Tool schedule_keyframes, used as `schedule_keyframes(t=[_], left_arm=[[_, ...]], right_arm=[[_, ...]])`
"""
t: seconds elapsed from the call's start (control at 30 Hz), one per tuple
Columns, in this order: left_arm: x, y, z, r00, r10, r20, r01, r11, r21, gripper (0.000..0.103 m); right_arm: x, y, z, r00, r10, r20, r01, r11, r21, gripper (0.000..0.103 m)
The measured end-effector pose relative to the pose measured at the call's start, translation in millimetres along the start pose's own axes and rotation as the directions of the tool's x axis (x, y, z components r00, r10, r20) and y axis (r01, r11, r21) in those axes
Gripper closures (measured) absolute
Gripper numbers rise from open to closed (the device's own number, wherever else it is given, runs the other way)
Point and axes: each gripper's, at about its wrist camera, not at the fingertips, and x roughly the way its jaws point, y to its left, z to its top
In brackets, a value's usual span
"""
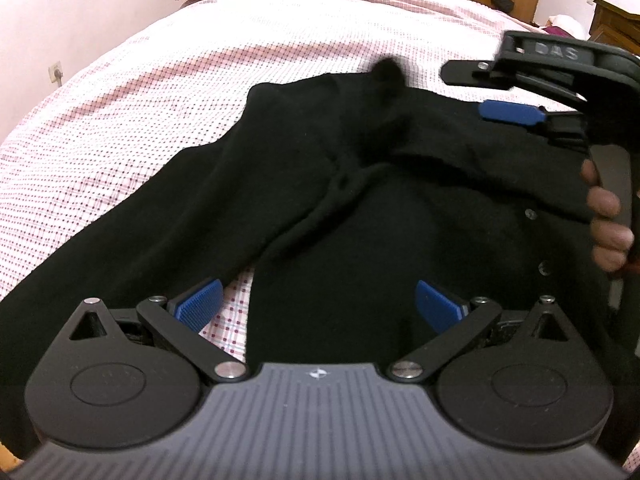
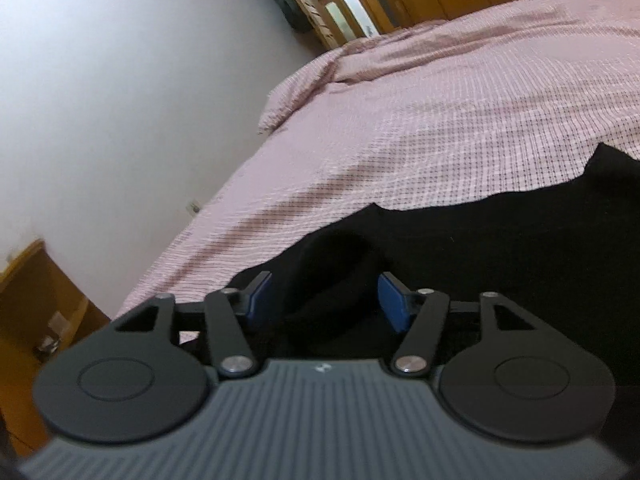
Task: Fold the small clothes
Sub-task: 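Lift the held sleeve with the right gripper and carry it across the body, then lay the sleeve flat on the cardigan body and open the right gripper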
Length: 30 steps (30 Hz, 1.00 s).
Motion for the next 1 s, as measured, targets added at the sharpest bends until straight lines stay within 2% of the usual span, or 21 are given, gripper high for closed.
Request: schedule_keyframes(t=[0.2, 0.4, 0.53, 0.63, 0.77, 0.87, 0.93, 1.0], left_arm=[[-3, -7, 8, 1.0, -0.011, 0.025, 0.01, 0.999, 0.032, 0.0], [-2, -20, 32, 0.996, -0.028, 0.086, 0.022, 0.997, 0.069, 0.0], [8, -32, 52, 0.992, -0.048, 0.118, 0.039, 0.996, 0.083, 0.0], [19, -39, 68, 0.989, -0.048, 0.136, 0.038, 0.996, 0.077, 0.0], [37, -48, 89, 0.986, -0.037, 0.16, 0.025, 0.997, 0.077, 0.0], [53, -56, 102, 0.987, -0.02, 0.159, 0.007, 0.997, 0.082, 0.0], [66, -60, 110, 0.989, -0.002, 0.148, -0.011, 0.996, 0.084, 0.0], [78, -65, 116, 0.99, 0.012, 0.138, -0.024, 0.996, 0.089, 0.0]], right_arm=[[-23, -16, -2, 0.999, -0.04, 0.015, 0.04, 0.999, -0.006, 0.042], [-68, -60, -10, 0.983, -0.173, 0.058, 0.171, 0.985, 0.031, 0.042], [-95, -98, -7, 0.954, -0.284, 0.096, 0.276, 0.957, 0.088, 0.042], [-112, -126, 3, 0.918, -0.368, 0.146, 0.351, 0.927, 0.132, 0.041], [-120, -172, 18, 0.884, -0.434, 0.174, 0.406, 0.897, 0.172, 0.042], [-120, -212, 24, 0.892, -0.425, 0.154, 0.372, 0.884, 0.284, 0.043], [-117, -243, 28, 0.914, -0.382, 0.133, 0.297, 0.858, 0.419, 0.044], [-111, -266, 32, 0.938, -0.324, 0.12, 0.225, 0.836, 0.5, 0.048]])
